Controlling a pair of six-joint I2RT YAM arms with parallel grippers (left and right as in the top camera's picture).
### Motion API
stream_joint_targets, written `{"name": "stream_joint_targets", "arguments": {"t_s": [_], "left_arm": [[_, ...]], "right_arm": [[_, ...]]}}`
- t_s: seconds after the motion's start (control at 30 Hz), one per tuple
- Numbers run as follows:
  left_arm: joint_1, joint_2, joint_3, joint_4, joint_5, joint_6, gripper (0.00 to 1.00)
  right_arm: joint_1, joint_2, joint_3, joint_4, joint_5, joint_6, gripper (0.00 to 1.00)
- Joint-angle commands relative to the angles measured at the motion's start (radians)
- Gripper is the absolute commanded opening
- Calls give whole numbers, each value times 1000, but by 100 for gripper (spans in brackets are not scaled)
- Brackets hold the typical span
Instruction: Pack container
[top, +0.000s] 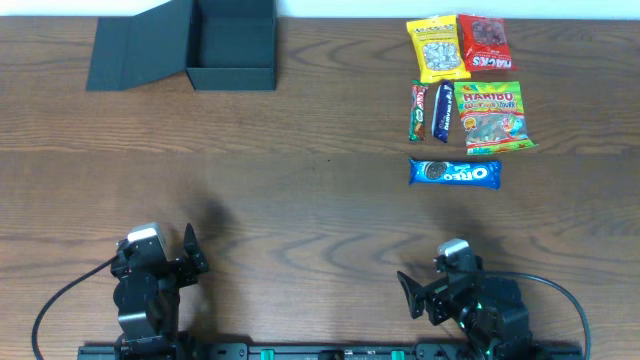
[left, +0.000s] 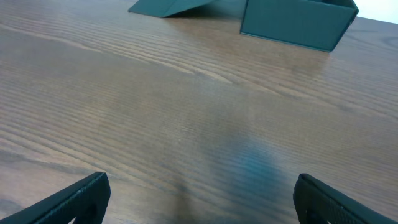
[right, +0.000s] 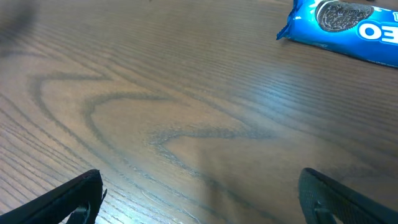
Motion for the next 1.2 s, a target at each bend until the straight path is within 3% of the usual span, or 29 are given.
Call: {"name": "stream_joint_targets", "arguments": {"t_s": [0.0, 0.97, 1.07, 1.17], "left_arm": [[6, -7, -16, 1, 3, 6, 95], [6, -7, -16, 2, 5, 3, 95], [6, -7, -16, 3, 136, -146, 95], [6, -7, -15, 1, 412, -432, 95]], "right_arm": [[9, -9, -5, 0, -5, -20, 99], [9, -9, -5, 0, -5, -20, 99], [9, -9, -5, 0, -5, -20, 99], [9, -9, -5, 0, -5, -20, 99]]}}
